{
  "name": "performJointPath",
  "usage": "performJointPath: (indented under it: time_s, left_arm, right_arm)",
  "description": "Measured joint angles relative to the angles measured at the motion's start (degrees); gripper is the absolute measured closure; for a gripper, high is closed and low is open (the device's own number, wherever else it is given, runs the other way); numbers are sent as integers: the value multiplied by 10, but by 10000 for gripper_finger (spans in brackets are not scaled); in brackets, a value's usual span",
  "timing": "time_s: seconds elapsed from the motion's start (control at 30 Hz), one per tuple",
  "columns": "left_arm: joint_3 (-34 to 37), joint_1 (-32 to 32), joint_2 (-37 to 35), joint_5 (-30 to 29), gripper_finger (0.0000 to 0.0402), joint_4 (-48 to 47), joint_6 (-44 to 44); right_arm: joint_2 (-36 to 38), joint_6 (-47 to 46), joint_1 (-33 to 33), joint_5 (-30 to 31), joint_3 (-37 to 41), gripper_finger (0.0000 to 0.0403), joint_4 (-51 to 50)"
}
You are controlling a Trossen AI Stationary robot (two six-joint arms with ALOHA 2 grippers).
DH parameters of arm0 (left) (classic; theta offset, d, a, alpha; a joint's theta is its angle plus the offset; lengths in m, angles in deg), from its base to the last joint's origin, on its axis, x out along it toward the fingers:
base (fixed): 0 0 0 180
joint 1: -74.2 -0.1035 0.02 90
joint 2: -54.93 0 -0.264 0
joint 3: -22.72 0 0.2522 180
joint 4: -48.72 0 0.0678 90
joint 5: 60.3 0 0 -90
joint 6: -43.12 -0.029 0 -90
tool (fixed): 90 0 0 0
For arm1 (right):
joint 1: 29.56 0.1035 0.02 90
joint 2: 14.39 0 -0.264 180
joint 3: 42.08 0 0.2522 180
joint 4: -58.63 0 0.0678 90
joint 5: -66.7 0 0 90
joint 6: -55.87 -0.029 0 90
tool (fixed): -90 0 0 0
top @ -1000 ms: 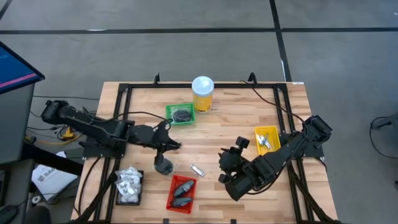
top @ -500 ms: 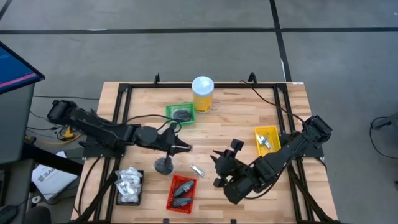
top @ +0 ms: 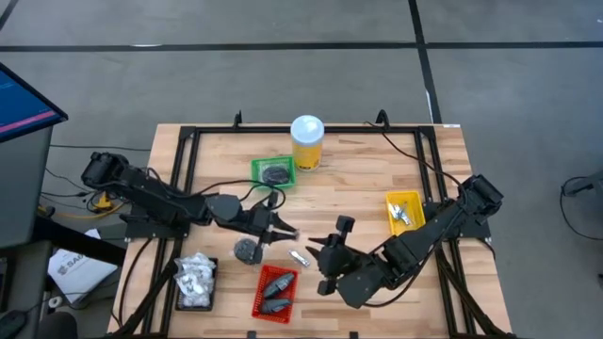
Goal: Pick & Place Travel size toiletries
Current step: Put the silver nail cutter into the yellow bin
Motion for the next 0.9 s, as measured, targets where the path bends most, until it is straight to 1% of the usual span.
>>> performJointPath:
  time_s: [0.2, 0.37, 0.47, 0.9]
  left_arm:
    - [0, 20, 0, 0, 373, 24, -17]
    - [0, 30, 0, 0, 373, 37, -41]
    - [0, 32, 0, 0, 373, 39, -42]
    - [0, 32, 0, -1, 372, 42, -42]
  right_arm:
    - [0, 30, -4, -8, 0, 321, 39]
    - [0, 53, -18, -69, 0, 321, 70]
    - [0, 56, -28, -88, 0, 321, 75]
    - [0, 58, -45, -99, 0, 321, 83]
